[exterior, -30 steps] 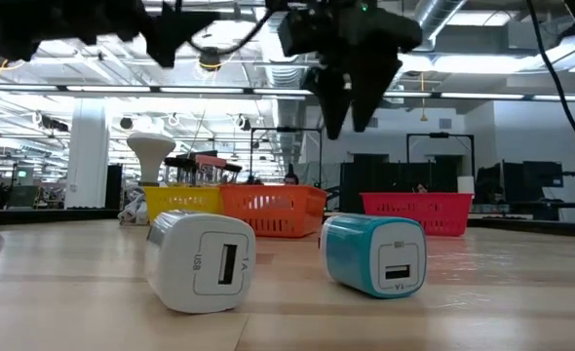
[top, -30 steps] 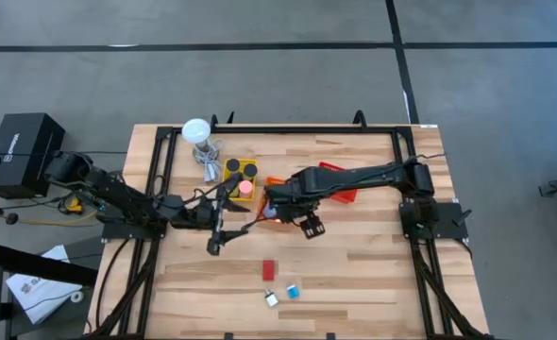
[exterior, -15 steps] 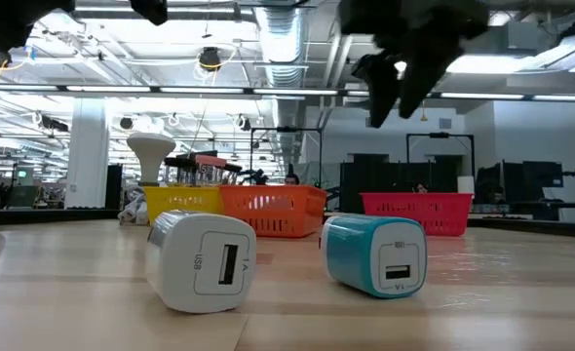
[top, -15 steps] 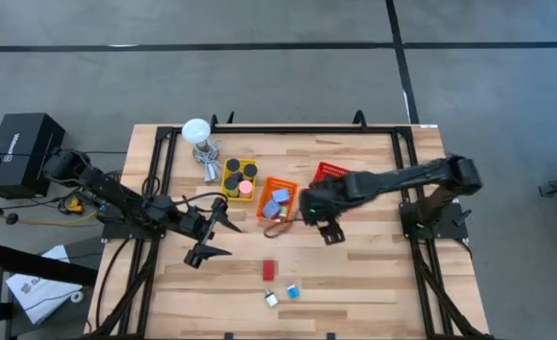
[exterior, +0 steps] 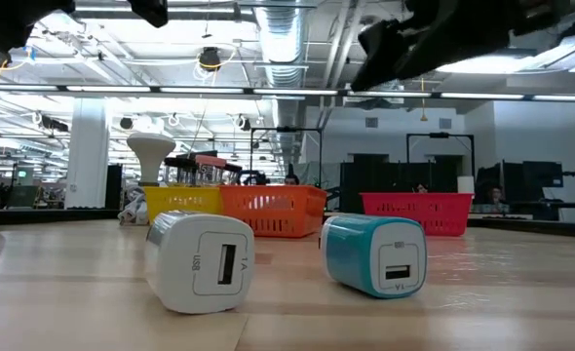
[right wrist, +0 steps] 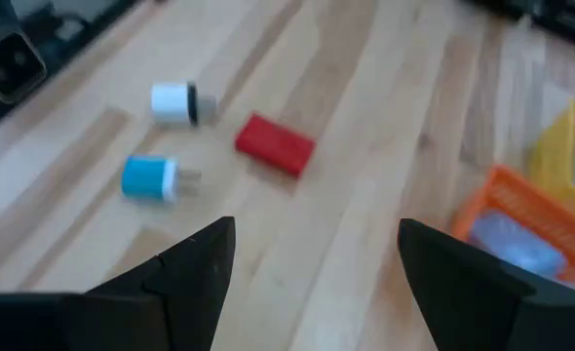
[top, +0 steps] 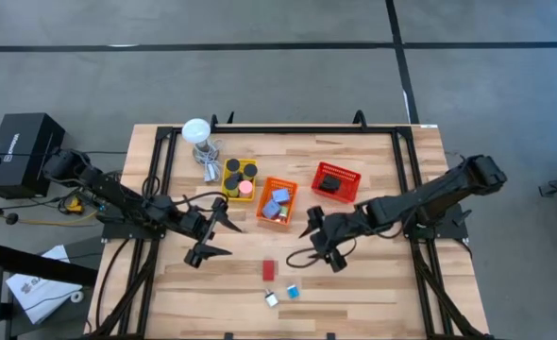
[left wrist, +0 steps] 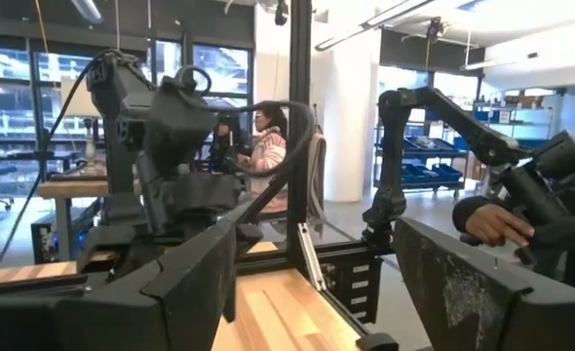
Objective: Pick & Place Office items
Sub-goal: Put the red digital clock into the red bin
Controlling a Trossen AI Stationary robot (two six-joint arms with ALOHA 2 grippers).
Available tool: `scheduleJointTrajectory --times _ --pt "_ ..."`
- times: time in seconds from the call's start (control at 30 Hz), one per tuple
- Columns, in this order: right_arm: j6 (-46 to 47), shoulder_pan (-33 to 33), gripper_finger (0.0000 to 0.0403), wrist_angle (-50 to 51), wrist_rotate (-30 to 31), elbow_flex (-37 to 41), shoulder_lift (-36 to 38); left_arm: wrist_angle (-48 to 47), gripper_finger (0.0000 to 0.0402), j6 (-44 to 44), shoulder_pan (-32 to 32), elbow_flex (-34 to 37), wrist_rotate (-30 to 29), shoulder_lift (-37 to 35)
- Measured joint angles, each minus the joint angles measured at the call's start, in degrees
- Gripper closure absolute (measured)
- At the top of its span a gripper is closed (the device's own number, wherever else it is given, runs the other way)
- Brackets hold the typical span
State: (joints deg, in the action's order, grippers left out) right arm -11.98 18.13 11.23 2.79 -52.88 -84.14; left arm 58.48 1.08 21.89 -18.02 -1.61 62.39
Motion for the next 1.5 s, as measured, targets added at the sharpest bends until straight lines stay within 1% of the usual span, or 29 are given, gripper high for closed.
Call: scheduleJointTrajectory --times 0.03,0.13,0.17,0.3,0.4,0.5,0.57,0.63,0.77,0.9,0.97,1.1,1.2,1.33,1.4,1.5 --pt "0.0 0.5 0.0124 -1.4 0.0 -0.2 -0.7 0.0 0.0128 0.7 0.0 0.0 0.0 0.0" --pt "0.0 1.3 0.0124 -1.6 0.1 0.0 -1.4 0.0 0.0128 2.2 0.0 0.0 0.0 0.0" --pt "0.0 1.4 0.0124 -3.3 0.4 -0.2 -2.1 -0.1 0.0128 2.3 0.0 0.0 0.0 0.0" --pt "-1.7 0.8 0.0124 -5.0 1.8 -0.8 -5.6 -0.2 0.0128 2.3 0.0 0.0 0.0 0.0" --pt "-10.6 0.2 0.0124 -4.1 1.4 -2.9 -9.1 -0.1 0.0128 2.3 0.0 0.0 0.0 0.0" --pt "-20.4 0.3 0.0124 -4.2 1.1 -7.0 -13.5 -0.1 0.0128 2.3 0.0 0.0 0.0 0.0" --pt "-25.8 0.3 0.0124 -3.8 0.6 -11.0 -16.8 -0.2 0.0128 2.3 0.0 0.0 0.0 0.0" --pt "-30.4 0.3 0.0124 -0.6 0.0 -15.8 -20.4 -0.2 0.0128 2.3 0.0 0.0 0.0 0.0" --pt "-38.9 0.2 0.0124 8.9 0.1 -25.7 -29.3 -0.5 0.0128 2.3 0.0 0.0 1.0 0.0" --pt "-48.5 0.4 0.0127 17.5 0.2 -35.8 -36.7 0.0 0.0128 2.3 0.0 0.0 5.9 -0.7" --pt "-51.6 0.4 0.0128 21.7 0.1 -41.0 -40.0 0.4 0.0128 2.3 0.0 0.0 9.0 -1.4" --pt "-54.1 0.7 0.0128 28.6 0.3 -50.4 -45.2 0.5 0.0128 2.3 0.4 0.0 13.6 -3.5" --pt "-56.0 1.1 0.0128 32.4 0.2 -56.0 -48.5 0.5 0.0128 2.2 1.2 0.0 14.3 -4.8" --pt "-57.1 1.1 0.0128 37.2 0.1 -60.6 -53.0 0.5 0.0128 2.2 2.3 0.0 14.3 -6.1" --pt "-57.1 1.0 0.0128 39.7 0.1 -62.4 -54.0 0.6 0.0128 2.2 2.7 0.0 14.3 -6.2" --pt "-57.7 0.5 0.0128 39.4 0.0 -63.5 -54.9 0.4 0.0128 0.2 3.3 0.0 14.5 -6.3"
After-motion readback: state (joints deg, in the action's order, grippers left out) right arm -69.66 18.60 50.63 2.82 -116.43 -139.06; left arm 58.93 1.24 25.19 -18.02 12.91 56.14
